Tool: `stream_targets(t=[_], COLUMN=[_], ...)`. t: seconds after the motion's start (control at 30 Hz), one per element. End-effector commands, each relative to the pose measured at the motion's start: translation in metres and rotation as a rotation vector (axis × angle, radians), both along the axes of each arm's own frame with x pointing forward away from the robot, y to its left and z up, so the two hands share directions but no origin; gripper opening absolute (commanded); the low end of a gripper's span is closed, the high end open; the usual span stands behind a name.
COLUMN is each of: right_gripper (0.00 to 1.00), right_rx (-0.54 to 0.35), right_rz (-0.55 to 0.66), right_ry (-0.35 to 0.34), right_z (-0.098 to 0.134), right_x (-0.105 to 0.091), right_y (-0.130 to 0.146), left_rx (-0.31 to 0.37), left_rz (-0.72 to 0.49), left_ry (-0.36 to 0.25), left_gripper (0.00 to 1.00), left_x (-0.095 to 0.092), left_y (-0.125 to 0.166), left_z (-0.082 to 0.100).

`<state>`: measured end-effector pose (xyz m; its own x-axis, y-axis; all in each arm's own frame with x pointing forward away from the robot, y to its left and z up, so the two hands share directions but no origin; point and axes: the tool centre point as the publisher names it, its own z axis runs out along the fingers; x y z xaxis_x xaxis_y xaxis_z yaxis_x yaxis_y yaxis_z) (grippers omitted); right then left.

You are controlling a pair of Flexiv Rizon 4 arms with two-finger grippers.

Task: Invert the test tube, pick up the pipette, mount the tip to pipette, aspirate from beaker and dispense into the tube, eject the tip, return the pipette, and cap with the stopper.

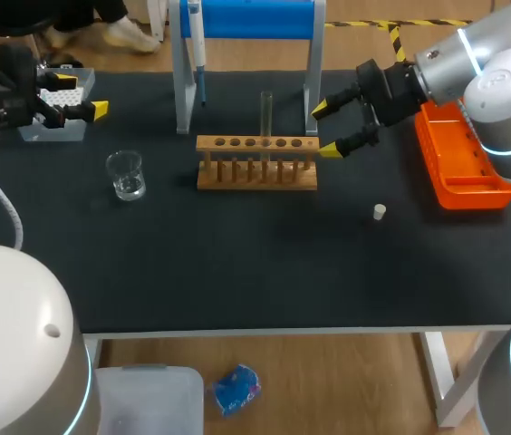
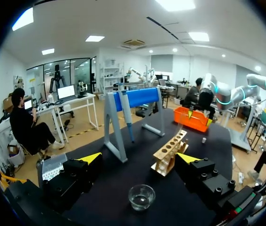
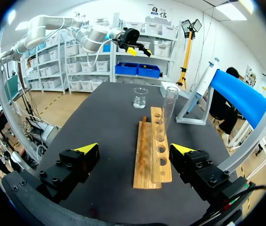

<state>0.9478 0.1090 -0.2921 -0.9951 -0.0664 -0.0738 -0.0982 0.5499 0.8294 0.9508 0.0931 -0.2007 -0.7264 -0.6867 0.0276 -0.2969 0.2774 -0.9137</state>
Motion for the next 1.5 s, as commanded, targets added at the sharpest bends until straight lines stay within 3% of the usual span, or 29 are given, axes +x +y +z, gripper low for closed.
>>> stream_targets(t=[0.03, 0.37, 0.7, 0.83, 0.9, 0.97, 1.3, 1.5], right_gripper=[1.0, 1.0, 1.0, 1.0, 1.0, 1.0, 1.0, 1.0], right_rx=[0.01, 0.142, 0.303, 0.409, 0.439, 0.497, 0.497, 0.497], right_rz=[0.005, 0.031, 0.057, 0.089, 0.1, 0.132, 0.132, 0.132], right_ry=[0.006, 0.03, 0.048, 0.062, 0.078, 0.096, 0.096, 0.096], right_z=[0.001, 0.006, 0.006, 0.004, 0.002, 0.001, 0.001, 0.001], right_x=[-0.004, -0.061, -0.111, -0.129, -0.136, -0.141, -0.141, -0.141], right_y=[-0.001, -0.007, -0.011, -0.01, -0.008, -0.008, -0.008, -0.008], left_rx=[-0.008, -0.154, -0.22, -0.276, -0.267, -0.267, -0.267, -0.2], left_rz=[0.015, 0.093, 0.197, 0.249, 0.266, 0.266, 0.266, 0.284], left_ry=[0.0, 0.052, 0.054, 0.099, 0.119, 0.119, 0.119, 0.069], left_gripper=[1.0, 1.0, 1.0, 1.0, 1.0, 1.0, 1.0, 1.0], left_x=[0.009, 0.044, 0.079, 0.087, 0.088, 0.088, 0.088, 0.097], left_y=[0.01, 0.058, 0.091, 0.097, 0.098, 0.098, 0.098, 0.115], left_z=[0.003, 0.009, -0.002, -0.01, -0.014, -0.014, -0.014, -0.024])
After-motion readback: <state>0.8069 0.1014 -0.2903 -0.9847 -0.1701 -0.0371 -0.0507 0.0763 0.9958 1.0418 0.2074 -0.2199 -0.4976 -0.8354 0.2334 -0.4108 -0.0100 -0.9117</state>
